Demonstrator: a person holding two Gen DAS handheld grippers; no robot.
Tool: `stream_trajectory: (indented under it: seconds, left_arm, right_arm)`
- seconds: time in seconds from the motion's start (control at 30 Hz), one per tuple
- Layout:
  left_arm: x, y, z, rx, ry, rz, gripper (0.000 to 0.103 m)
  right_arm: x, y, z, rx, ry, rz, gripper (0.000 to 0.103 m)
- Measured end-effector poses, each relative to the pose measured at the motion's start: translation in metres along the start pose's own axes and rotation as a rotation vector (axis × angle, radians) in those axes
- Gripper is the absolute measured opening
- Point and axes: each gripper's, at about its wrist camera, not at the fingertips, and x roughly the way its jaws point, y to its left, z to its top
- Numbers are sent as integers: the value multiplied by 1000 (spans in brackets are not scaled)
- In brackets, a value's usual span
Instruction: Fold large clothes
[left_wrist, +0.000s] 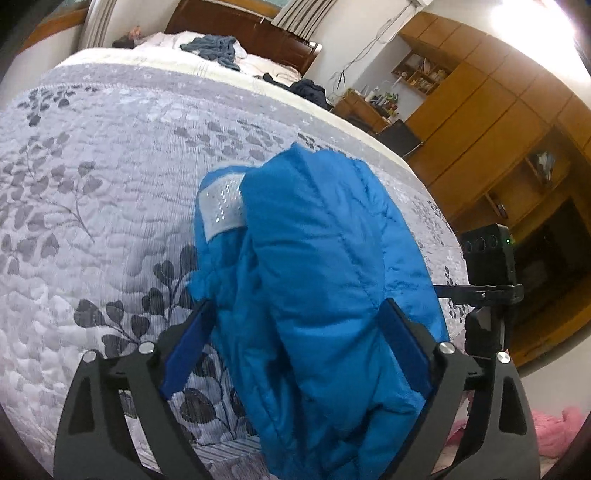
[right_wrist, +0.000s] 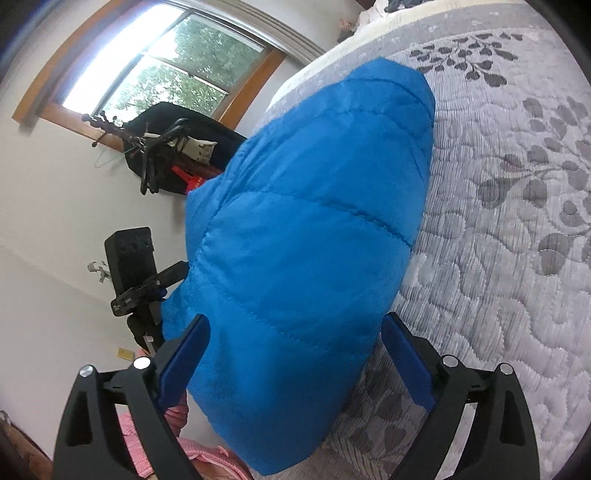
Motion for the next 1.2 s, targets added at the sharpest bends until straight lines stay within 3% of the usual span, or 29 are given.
stream_trajectory:
  seconds: [0.23,0.57,0.8,0.9,0.97,1.2]
  left_arm:
    - [19,25,-4,-92,47,-114,97]
    - [47,51,-9,-159,83,-351,101]
    - [61,47,-15,-162,59,-398,101]
    - [64,39,-18,-143,44,-394,100]
    - [65,36,-19,-143,37,-394,97]
    - [63,26,-26,-164,4,-386,75]
  right_arm:
    - [16,-1,5,11,19,1,96]
    - [44,1,14,33,46,38,100]
    - [62,9,14,15,49,47,99]
    - [62,20,13,-18,34,26,92]
    - [60,25,13,-32,24,25,81]
    - [47,34,14,-55,-6,18,63]
